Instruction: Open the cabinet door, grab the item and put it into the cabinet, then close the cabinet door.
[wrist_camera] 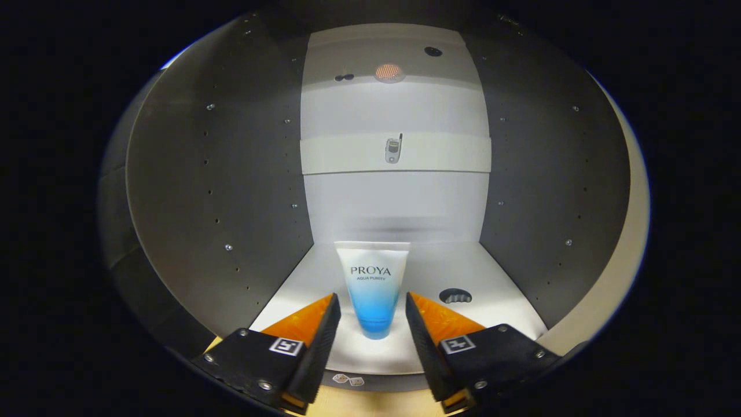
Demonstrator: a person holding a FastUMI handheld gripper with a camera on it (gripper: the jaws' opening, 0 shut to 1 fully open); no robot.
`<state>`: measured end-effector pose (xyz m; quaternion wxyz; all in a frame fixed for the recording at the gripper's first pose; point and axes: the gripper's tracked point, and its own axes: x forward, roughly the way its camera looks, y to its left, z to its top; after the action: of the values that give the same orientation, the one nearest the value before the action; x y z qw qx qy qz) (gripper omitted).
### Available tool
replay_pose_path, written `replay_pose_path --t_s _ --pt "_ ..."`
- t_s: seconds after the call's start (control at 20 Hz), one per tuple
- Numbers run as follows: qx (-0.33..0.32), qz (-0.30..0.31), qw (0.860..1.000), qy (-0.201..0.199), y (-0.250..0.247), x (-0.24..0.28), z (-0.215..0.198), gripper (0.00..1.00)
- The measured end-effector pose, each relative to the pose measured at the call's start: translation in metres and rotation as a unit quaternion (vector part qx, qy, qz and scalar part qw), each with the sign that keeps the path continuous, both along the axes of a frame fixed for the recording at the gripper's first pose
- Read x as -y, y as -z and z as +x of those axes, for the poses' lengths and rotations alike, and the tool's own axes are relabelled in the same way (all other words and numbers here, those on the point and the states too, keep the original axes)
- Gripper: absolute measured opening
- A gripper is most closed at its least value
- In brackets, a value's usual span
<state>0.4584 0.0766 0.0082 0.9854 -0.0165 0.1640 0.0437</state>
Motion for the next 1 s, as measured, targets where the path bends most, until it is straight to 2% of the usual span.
replay_pose_path --t_s 0.05,0.15,0.4,0.6,1.0 --pt "0.005 -0.002 1.0 0.003 -0.004 0.002 -0.001 0.84" --pt "0.015 -0.001 1.0 0.005 -0.014 0.005 -0.011 0.94" --pt "0.034 -0.001 0.999 0.004 -0.033 0.01 -0.045 0.94" --pt "0.055 0.006 0.998 -0.004 -0.054 0.011 -0.091 0.94" --pt "0.109 0.007 0.993 -0.054 -0.088 -0.002 -0.242 0.94"
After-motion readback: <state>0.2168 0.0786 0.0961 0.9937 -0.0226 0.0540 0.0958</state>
